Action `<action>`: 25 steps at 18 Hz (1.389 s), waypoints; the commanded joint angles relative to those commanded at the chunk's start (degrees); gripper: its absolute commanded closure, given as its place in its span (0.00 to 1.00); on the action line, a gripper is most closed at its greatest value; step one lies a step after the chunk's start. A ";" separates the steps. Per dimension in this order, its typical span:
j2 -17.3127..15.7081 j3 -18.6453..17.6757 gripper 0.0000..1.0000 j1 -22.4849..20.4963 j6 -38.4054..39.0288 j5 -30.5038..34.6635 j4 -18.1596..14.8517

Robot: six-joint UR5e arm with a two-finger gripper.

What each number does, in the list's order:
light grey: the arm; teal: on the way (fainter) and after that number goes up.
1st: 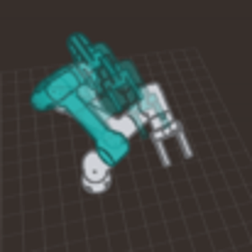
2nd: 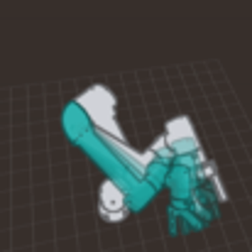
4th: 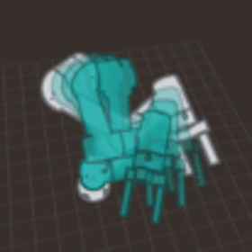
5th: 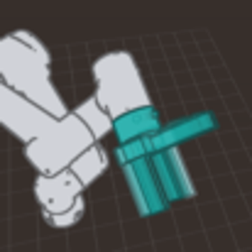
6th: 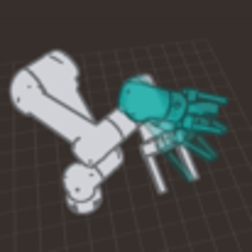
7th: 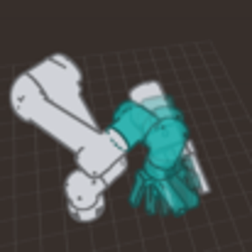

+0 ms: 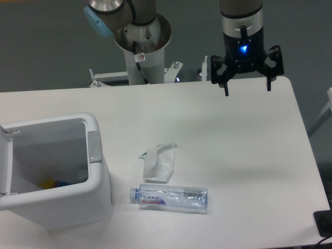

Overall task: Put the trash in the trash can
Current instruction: 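Move the open gripper down over the white crumpled paper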

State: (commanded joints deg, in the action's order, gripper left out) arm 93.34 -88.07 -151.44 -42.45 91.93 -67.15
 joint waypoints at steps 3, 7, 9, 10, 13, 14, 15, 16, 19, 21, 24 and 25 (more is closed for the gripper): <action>0.09 -0.70 0.00 0.61 0.61 0.09 1.32; 0.96 -4.21 0.00 0.97 0.62 0.09 2.20; 1.40 -7.63 0.00 2.28 0.70 0.09 6.04; 1.49 -10.61 0.00 2.81 1.23 0.17 10.33; 1.67 -15.55 0.00 4.65 3.95 0.09 15.82; 1.84 -16.69 0.00 5.18 3.35 0.00 15.82; 2.19 -17.40 0.00 5.80 2.82 -0.09 15.82; 3.15 -18.01 0.00 7.63 0.38 -0.17 15.82; 5.87 -19.94 0.00 10.80 -6.65 -1.84 15.73; 9.04 -22.05 0.00 12.73 -10.01 -1.85 16.70; 13.25 -22.32 0.00 14.76 -9.67 -8.31 20.73; 14.84 -22.24 0.00 14.94 -9.58 -9.31 21.61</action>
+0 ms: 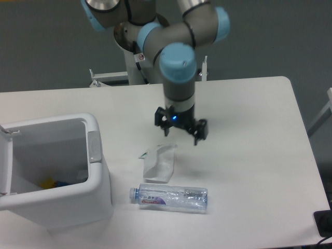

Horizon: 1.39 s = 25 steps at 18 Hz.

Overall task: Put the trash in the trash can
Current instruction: 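Move the open gripper down over the white crumpled paper, then close the gripper on the white paper and lift it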

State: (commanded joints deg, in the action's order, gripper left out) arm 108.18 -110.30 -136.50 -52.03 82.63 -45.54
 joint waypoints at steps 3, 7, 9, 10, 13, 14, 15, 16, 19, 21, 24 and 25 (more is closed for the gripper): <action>3.09 0.17 0.00 1.41 1.66 -0.10 2.38; 3.18 0.70 0.86 1.41 3.60 0.08 2.47; 3.09 0.88 1.00 1.41 3.43 0.08 2.47; 3.09 0.88 1.00 1.41 3.25 0.16 2.47; 2.57 0.70 1.00 1.32 3.08 0.08 2.21; 2.30 0.36 1.00 1.15 2.55 0.25 2.12; 1.69 0.00 1.00 1.06 0.29 0.25 2.03; 0.73 -0.17 1.00 0.80 -2.95 0.34 1.60; -3.83 -0.18 1.00 -2.62 -6.59 -0.53 -4.63; -8.75 0.17 1.00 -7.18 -8.60 -4.99 -8.15; -13.51 2.01 1.00 -12.38 -9.06 -17.46 -10.45; -14.30 2.81 1.00 -13.52 -7.83 -21.33 -10.36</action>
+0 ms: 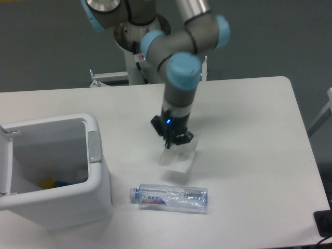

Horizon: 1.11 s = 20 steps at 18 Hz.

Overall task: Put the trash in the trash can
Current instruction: 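Close the gripper on the white paper and lift it, then carry the paper over the white bin and open the gripper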

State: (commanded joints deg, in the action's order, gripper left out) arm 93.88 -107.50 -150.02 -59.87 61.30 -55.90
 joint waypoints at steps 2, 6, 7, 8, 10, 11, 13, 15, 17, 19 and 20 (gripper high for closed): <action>-0.62 1.93 1.00 -0.98 8.40 -5.38 1.05; -2.64 10.52 1.00 1.47 35.10 -6.98 5.01; -3.17 13.60 1.00 3.48 41.26 -6.98 5.01; -3.26 15.20 1.00 4.72 44.19 -6.98 5.01; -3.52 17.66 1.00 8.14 48.85 -6.98 5.10; -3.78 18.46 1.00 11.03 51.49 -6.98 5.62; -3.70 18.55 1.00 15.52 53.18 -6.89 6.33; -2.65 17.68 1.00 21.75 53.10 -6.89 7.20; -0.98 17.94 1.00 24.59 53.01 -6.81 8.69; 1.39 18.46 0.97 26.26 53.01 -6.54 10.80; 2.44 18.47 0.93 27.22 52.92 -6.37 11.07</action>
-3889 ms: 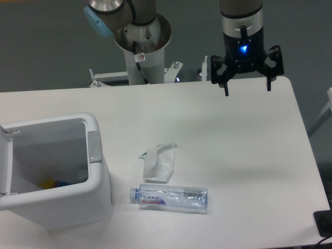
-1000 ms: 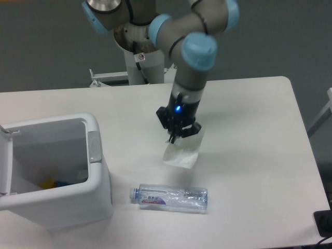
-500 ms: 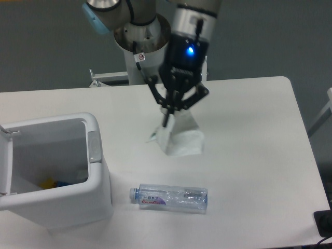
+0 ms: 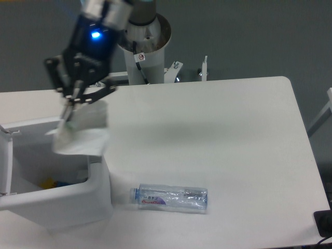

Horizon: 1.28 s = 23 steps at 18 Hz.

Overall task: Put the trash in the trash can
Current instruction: 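Carry the paper over the white bin and open the gripper, then move the gripper to the clear water bottle and lower it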

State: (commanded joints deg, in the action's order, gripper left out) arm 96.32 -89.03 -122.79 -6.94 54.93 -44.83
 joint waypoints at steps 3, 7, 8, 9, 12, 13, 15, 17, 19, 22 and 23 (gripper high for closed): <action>0.19 -0.70 0.29 1.33 0.17 0.00 0.00; -0.43 0.35 0.00 1.24 2.54 0.00 0.00; -0.52 0.79 0.00 1.24 2.81 0.00 0.00; -0.52 1.05 0.00 1.07 3.33 0.00 -0.08; 0.01 0.79 0.00 -4.10 7.02 0.18 -0.09; 0.27 0.62 0.00 -5.95 8.86 0.44 -0.17; 1.84 0.35 0.00 -10.34 14.21 3.15 -0.26; 4.04 -0.26 0.00 -13.07 19.48 9.02 -0.61; 5.28 -3.15 0.00 -15.10 24.85 18.15 -0.52; 8.43 -7.02 0.00 -15.89 32.22 28.63 -0.35; 10.01 -7.12 0.00 -16.25 33.12 29.35 -0.35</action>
State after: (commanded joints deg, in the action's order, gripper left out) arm 106.33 -96.15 -139.04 26.18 84.28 -45.18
